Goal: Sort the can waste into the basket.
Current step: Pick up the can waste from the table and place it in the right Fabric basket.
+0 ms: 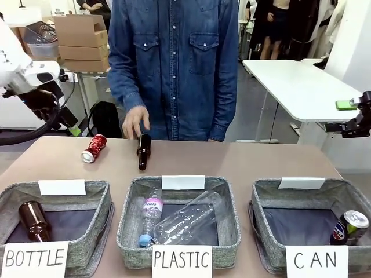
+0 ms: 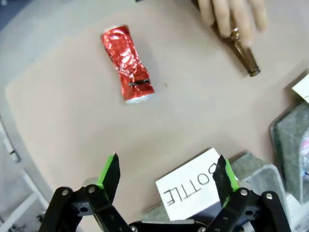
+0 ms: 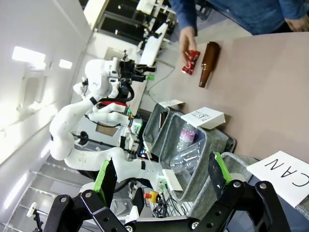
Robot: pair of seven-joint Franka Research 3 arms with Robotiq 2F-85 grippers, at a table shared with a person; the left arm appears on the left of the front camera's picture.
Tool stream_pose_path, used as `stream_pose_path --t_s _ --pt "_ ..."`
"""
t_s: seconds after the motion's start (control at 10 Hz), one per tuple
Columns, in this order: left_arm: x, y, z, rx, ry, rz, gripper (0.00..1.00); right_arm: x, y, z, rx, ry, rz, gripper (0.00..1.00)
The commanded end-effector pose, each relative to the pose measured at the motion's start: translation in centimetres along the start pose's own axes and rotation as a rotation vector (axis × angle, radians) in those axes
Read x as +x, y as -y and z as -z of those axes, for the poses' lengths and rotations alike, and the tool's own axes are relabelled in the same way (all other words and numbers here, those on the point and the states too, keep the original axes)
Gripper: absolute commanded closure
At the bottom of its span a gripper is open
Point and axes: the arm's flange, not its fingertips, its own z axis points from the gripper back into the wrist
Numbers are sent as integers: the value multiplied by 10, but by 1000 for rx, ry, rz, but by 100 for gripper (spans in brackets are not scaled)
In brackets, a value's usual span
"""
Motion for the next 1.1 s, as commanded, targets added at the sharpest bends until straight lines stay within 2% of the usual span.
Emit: stream_pose_path --t_s 0.0,0.2,0.4,0.8,1.0 --pt "-43 -33 -61 -105 120 -27 0 0 0 1 4 5 -15 0" --pt "-115 -52 -104 -165 234 -49 0 0 0 1 4 5 -15 0" --pt "-157 -67 -108 -252 298 -74 0 0 0 1 4 5 -15 0" --pt "-124 -60 -81 -303 237 -11 0 0 0 1 4 5 -15 0" --pt "-116 -58 -80 -308 249 -12 0 0 0 1 4 5 -15 0"
